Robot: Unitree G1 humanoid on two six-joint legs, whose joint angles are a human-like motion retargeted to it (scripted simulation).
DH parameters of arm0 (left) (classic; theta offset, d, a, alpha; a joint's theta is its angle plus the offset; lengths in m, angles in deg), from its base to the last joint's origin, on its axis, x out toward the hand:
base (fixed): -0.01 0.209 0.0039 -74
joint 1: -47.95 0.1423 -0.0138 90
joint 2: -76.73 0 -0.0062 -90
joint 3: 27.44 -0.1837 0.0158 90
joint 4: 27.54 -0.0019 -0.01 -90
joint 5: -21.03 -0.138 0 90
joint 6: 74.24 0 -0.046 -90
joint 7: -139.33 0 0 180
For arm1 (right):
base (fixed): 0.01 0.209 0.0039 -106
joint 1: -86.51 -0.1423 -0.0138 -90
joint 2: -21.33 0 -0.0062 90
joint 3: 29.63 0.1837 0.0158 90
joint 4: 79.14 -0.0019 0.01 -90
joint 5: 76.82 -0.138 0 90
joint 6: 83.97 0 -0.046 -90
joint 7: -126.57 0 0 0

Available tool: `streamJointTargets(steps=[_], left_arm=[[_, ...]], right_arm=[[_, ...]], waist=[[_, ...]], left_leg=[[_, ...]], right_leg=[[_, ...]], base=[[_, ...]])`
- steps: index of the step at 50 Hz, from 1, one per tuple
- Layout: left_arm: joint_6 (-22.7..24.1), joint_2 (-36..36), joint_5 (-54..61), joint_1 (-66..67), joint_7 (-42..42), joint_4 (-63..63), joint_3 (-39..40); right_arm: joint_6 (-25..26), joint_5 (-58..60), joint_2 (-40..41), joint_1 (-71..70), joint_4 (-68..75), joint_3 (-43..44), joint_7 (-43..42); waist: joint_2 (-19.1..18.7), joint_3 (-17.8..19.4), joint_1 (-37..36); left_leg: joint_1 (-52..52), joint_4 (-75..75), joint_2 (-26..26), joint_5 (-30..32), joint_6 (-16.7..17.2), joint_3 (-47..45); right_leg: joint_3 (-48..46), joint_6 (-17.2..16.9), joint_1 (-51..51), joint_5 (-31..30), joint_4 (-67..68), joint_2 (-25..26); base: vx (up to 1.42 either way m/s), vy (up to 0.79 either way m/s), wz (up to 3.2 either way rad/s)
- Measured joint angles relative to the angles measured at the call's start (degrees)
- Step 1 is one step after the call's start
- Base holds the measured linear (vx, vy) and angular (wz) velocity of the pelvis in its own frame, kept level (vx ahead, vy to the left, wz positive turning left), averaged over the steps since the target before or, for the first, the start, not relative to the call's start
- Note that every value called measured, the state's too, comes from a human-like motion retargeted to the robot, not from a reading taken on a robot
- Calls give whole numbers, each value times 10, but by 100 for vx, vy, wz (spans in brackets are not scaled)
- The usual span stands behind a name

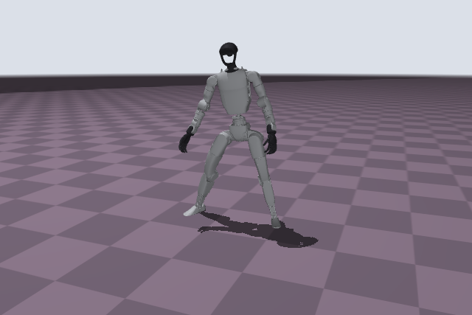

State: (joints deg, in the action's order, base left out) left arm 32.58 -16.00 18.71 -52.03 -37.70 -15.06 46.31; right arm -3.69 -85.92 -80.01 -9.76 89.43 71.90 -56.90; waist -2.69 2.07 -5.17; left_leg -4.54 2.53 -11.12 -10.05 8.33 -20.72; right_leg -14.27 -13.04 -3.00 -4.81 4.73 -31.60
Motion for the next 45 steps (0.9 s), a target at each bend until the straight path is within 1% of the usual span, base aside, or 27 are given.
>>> streamJointTargets(steps=[2,5,7,10,12,13,15,17,20,21,22,23,24,25,26,27,28,29,30,31,32,33,35,37,40,43,45], left_arm=[[-12,-7,-1,-3,-2,-13,14],[-32,-16,11,-2,-15,-24,43],[-36,-27,-4,6,-26,-31,56],[-40,-36,-10,7,-21,-39,72],[-39,-38,-19,6,-10,-42,77],[-38,-37,-24,5,-3,-42,79],[-38,-32,-29,7,7,-38,81],[-44,-19,-20,-1,13,-29,79],[-40,5,-26,-7,21,-17,68],[-41,12,-12,-10,29,-11,66],[-38,18,-9,-10,36,-6,63],[-30,21,-30,-5,38,-2,58],[-28,23,-26,-3,41,4,60],[-30,25,-10,-1,46,10,64],[-21,22,-28,6,40,12,64],[-13,19,-35,11,34,14,65],[-8,16,-20,12,25,16,73],[-5,12,-26,15,17,12,76],[-1,7,-44,19,8,4,77],[5,4,-40,16,-8,0,83],[9,1,-37,14,-20,-6,87],[11,-2,-34,11,-27,-14,88],[5,-8,11,4,-25,-23,87],[15,-14,-51,4,-54,-33,94],[22,-18,-64,6,-68,-37,97],[31,-19,37,8,-37,-26,83],[28,-20,72,10,-21,-19,77]], right_arm=[[-5,-8,13,4,-14,-14,-3],[-10,-18,25,6,-28,-34,-12],[-28,-65,35,10,-32,-64,-26],[-40,-79,42,13,-29,-76,-21],[-46,-81,42,16,-26,-82,-11],[-47,-80,41,18,-25,-84,-6],[-46,-76,34,24,-24,-87,-1],[-34,-73,19,22,-18,-77,0],[-29,-62,2,29,-2,-71,6],[-22,-30,-2,28,7,-64,14],[-19,-12,-5,29,16,-63,22],[-25,-23,-6,33,21,-73,27],[-22,-7,-6,32,27,-72,33],[-13,22,-7,28,33,-64,38],[-23,2,-4,28,31,-74,36],[-29,-3,-1,26,28,-76,33],[-28,19,2,20,26,-63,31],[-33,6,6,19,21,-66,26],[-42,-24,11,21,12,-78,19],[-46,-16,14,17,8,-67,17],[-49,-12,17,14,3,-61,15],[-51,-17,20,14,-1,-62,13],[-36,4,23,13,-5,-66,7],[-59,-41,24,15,-12,-83,13],[-66,-49,19,18,-11,-96,19],[-46,13,11,21,-2,-81,9],[-35,36,5,25,2,-69,8]], waist=[[-11,1,6],[-26,1,22],[-11,-3,43],[-3,-11,52],[3,-15,49],[7,-17,46],[13,-20,36],[0,-18,24],[-9,-14,-9],[-5,-16,-31],[-1,-17,-47],[3,-17,-54],[9,-19,-62],[16,-21,-71],[24,-18,-70],[33,-17,-71],[44,-18,-75],[52,-16,-72],[58,-11,-66],[68,-11,-69],[77,-10,-71],[83,-6,-71],[92,2,-70],[103,5,-66],[106,4,-61],[99,2,-59],[93,0,-57]], left_leg=[[-4,6,7,2,-1,-1],[-2,10,12,-1,-5,2],[35,-70,23,-50,2,2],[38,-66,39,-53,-3,1],[35,-57,56,-52,-6,-5],[33,-53,66,-52,-9,-9],[32,-48,88,-52,-17,-20],[36,-47,97,-46,-9,-22],[37,-52,117,-37,-16,-15],[24,-11,134,-8,-45,2],[19,6,144,5,-61,14],[30,-25,142,-13,-47,18],[29,-18,140,-13,-56,23],[21,9,138,-5,-77,30],[27,-27,121,-39,-62,8],[29,-41,107,-57,-61,-7],[20,-11,99,-44,-90,-11],[23,-31,79,-57,-79,-17],[32,-76,54,-83,-49,-25],[22,-42,48,-56,-80,-15],[14,-19,40,-37,-100,-8],[11,-19,26,-31,-98,-5],[7,-25,-5,-25,-76,-8],[5,-27,-22,-22,-92,-9],[4,-20,-51,-16,-83,-3],[5,-11,-67,-27,-70,0],[5,-3,-69,-49,-66,-9]], right_leg=[[-12,14,-11,51,49,21],[-6,41,-38,135,139,70],[8,57,-88,204,260,81],[23,70,-108,259,293,155],[24,73,-108,264,268,200],[23,75,-104,254,242,218],[23,82,-91,223,180,238],[28,85,-44,173,60,252],[46,76,-27,142,19,233],[62,69,-29,128,8,224],[72,62,-33,122,9,214],[69,58,-40,132,32,201],[74,50,-33,121,11,194],[82,41,-19,98,-33,191],[76,38,-24,113,-10,178],[75,33,-25,115,-6,168],[83,24,-18,94,-43,163],[80,20,-19,100,-36,155],[73,18,-25,119,-7,145],[81,13,-18,98,-40,140],[86,9,-13,84,-62,134],[86,7,-11,83,-64,126],[83,4,-9,84,-62,114],[82,-5,-10,82,-58,93],[78,-11,-8,78,-57,74],[73,-10,-5,75,-57,59],[68,-11,-4,72,-52,47]], base=[[0,55,2],[-1,44,16],[3,35,31],[0,27,0],[-1,23,-21],[-2,22,-30],[-3,22,-30],[-5,22,-15],[-3,23,-35],[-2,22,-61],[-1,22,-55],[1,20,-30],[0,17,-17],[1,16,-13],[2,16,-8],[1,16,-8],[0,16,-7],[1,17,2],[1,18,3],[-1,19,-3],[-4,21,-8],[-2,24,4],[0,29,14],[1,34,17],[1,42,16],[2,52,21],[2,60,31]])
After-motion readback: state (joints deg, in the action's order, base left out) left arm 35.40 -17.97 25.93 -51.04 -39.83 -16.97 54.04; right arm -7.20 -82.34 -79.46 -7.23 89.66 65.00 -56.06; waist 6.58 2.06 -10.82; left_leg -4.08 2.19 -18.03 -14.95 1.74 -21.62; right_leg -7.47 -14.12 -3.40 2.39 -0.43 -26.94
